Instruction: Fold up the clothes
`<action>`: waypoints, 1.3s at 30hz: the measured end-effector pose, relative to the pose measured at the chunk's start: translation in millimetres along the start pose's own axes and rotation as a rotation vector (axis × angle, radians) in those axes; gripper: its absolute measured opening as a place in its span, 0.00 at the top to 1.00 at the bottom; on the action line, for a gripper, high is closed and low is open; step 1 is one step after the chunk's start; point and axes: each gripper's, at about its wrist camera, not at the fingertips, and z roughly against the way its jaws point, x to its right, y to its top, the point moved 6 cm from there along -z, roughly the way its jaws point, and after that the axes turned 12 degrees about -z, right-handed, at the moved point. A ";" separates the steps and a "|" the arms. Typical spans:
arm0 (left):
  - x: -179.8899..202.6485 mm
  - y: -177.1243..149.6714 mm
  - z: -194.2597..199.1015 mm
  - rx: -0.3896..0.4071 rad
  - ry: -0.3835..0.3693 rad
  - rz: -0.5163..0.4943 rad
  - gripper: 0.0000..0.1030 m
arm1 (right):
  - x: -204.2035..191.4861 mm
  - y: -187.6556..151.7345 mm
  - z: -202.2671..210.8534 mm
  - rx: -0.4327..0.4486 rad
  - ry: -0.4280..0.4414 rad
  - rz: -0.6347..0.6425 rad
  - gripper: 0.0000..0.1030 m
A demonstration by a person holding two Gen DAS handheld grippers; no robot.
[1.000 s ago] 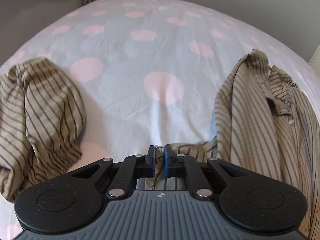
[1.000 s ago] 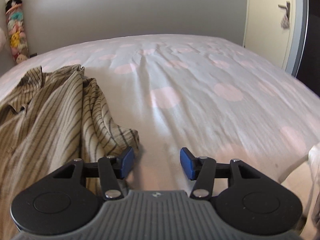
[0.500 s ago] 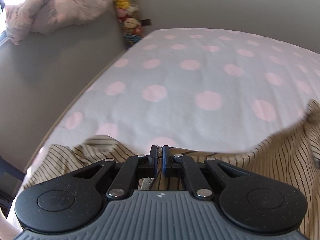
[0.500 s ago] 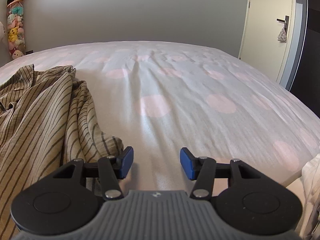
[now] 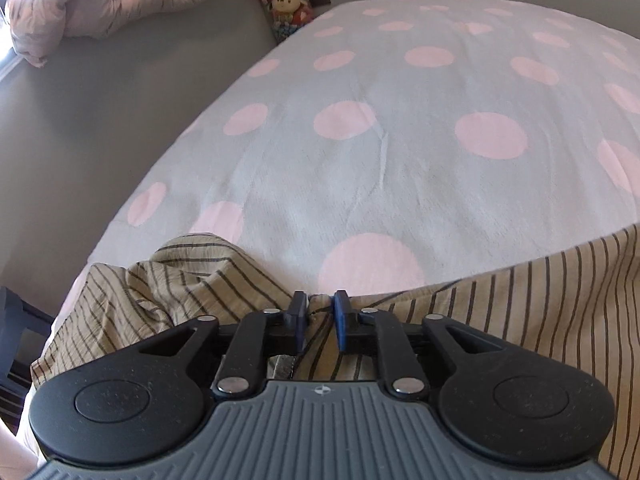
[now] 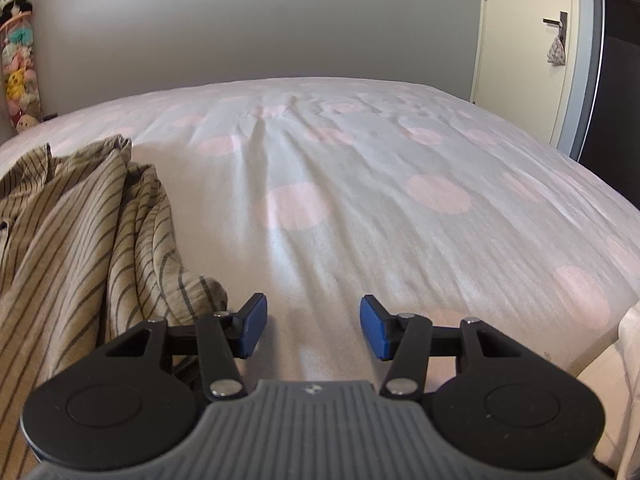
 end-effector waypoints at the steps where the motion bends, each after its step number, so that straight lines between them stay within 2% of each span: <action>1: -1.5 -3.4 8.2 0.015 0.006 0.008 0.78 | 2.6 2.9 2.1 0.008 0.003 -0.020 0.46; 2: -2.8 -6.6 17.2 0.028 0.009 0.014 0.74 | 5.2 5.8 4.3 0.014 0.009 -0.041 0.47; 6: -4.3 -18.0 59.8 0.067 -0.014 0.017 0.71 | 12.8 12.8 13.4 0.006 0.056 -0.099 0.52; 10: 13.1 -38.1 103.0 0.091 -0.104 -0.004 0.62 | 7.0 11.1 22.4 -0.002 0.093 -0.051 0.49; 15: 37.9 -70.7 143.1 0.070 -0.219 -0.042 0.61 | 3.6 8.4 31.7 0.017 0.142 -0.017 0.32; 19: 48.8 -87.2 169.5 0.062 -0.259 -0.063 0.61 | 0.5 3.2 29.5 -0.068 0.247 -0.020 0.32; 24: 54.2 -96.1 192.0 0.066 -0.260 -0.074 0.61 | -17.9 5.3 41.9 -0.005 0.323 0.084 0.32; 26: 55.4 -98.6 198.8 0.068 -0.257 -0.075 0.61 | -25.1 3.3 43.8 -0.006 0.350 0.123 0.37; 28: 57.7 -101.4 202.5 0.064 -0.257 -0.078 0.61 | -27.7 1.9 40.5 -0.011 0.352 0.143 0.48; 29: 59.5 -102.8 203.5 0.061 -0.259 -0.080 0.61 | -27.9 1.3 37.6 -0.015 0.347 0.149 0.61; 30: 61.9 -104.7 204.4 0.057 -0.261 -0.082 0.61 | -28.0 0.5 34.4 -0.020 0.343 0.154 0.78; 31: 64.2 -106.3 205.1 0.054 -0.265 -0.087 0.61 | -27.9 -0.8 30.8 -0.027 0.339 0.160 0.81; 37: 76.1 -114.8 206.0 0.047 -0.303 -0.095 0.61 | -24.0 -2.8 23.5 -0.044 0.318 0.136 0.75; 38: 77.4 -116.2 205.4 0.045 -0.309 -0.094 0.61 | -23.2 -2.8 23.2 -0.046 0.315 0.128 0.76; 39: 78.4 -117.7 204.0 0.042 -0.311 -0.092 0.61 | -22.4 -2.8 22.9 -0.047 0.312 0.120 0.82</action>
